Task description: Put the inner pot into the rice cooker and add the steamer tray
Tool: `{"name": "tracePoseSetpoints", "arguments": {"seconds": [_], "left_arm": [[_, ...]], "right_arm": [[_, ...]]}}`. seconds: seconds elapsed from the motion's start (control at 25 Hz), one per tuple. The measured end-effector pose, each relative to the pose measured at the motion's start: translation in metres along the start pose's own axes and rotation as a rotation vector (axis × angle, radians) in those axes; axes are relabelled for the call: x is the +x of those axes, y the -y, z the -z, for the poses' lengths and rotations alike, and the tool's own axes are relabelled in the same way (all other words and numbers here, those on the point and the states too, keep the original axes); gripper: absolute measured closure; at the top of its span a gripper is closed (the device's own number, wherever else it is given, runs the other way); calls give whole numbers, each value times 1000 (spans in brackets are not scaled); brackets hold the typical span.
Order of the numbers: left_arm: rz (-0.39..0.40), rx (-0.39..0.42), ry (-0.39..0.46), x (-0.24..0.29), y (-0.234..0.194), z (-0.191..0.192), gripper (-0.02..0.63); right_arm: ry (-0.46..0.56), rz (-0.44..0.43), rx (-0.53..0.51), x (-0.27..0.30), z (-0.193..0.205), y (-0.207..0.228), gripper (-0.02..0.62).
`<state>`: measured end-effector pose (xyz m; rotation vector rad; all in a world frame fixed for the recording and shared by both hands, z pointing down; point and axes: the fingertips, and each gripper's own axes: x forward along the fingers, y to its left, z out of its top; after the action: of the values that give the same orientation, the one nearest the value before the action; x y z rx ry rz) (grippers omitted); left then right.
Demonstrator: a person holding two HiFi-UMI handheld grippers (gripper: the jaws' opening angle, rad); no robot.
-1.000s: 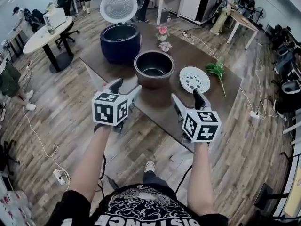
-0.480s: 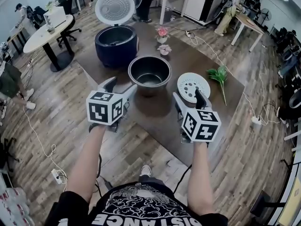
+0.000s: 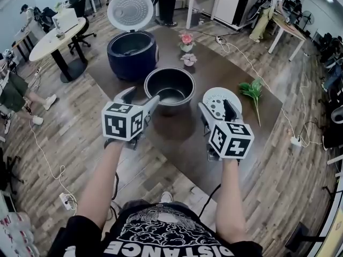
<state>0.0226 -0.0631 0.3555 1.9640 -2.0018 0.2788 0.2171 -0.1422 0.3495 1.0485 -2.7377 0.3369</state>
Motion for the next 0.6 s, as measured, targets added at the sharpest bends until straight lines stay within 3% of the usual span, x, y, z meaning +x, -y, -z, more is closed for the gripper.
{"name": "tracePoseSetpoints", "arguments": {"seconds": [0.6], "left_arm": [[27,0,12,54,-25,-5,268]], "right_arm": [[-13,34,6,45,7,21,222]]}}
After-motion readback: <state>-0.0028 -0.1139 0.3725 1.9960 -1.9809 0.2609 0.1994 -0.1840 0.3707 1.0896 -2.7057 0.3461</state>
